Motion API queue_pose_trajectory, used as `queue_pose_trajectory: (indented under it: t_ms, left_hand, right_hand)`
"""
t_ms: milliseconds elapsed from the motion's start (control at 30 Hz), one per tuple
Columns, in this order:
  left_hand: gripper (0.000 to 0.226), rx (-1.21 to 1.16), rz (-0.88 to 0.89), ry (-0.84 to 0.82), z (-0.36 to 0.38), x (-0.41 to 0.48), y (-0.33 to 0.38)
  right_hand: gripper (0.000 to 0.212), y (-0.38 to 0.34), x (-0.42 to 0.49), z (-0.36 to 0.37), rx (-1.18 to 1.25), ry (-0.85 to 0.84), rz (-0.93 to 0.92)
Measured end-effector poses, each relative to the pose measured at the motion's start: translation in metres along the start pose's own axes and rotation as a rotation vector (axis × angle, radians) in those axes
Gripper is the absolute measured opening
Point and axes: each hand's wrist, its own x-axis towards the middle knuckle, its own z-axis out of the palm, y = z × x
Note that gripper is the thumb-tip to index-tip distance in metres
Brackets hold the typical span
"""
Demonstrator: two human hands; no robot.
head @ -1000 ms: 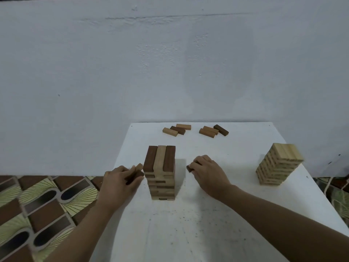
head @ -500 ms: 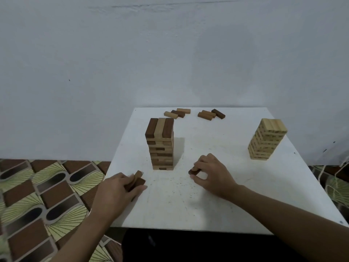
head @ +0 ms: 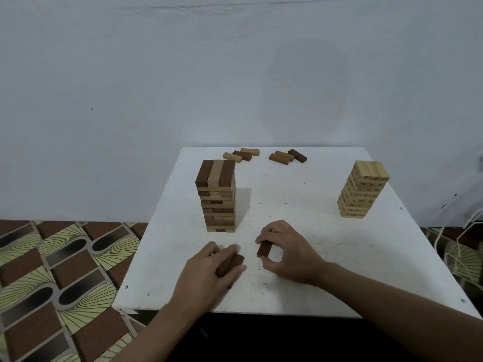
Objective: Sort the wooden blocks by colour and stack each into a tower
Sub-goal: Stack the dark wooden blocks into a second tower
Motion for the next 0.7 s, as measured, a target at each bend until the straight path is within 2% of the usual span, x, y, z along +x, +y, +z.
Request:
queue_pose_trajectory:
  t_ms: [167,400,567,700]
  left_hand:
    - [0.048,-0.060,-0.010,-0.069,0.017,0.019,0.022]
    - [0.044,-0.173,-0.045,-0.124,0.031,0.040,0.035]
    - [0.051,-0.080,0.033,-0.192,0.018,0.043,0.023]
    - [0.060,-0.023,0.095,-0.202,0.001,0.039,0.009]
  right_hand:
    - [0.036,0.001,-0.003,-0.006,-0.013,-0.031,-0.025]
    - [0.066,0.009,-0.002,-0.019,-0.053,-0.066,0.018]
    - [0.057,0.016,0.004,-0.022,-0.068,-0.103,0.051]
    - [0.060,0.018,0.011,-0.024,-0.078,-0.150,0.116]
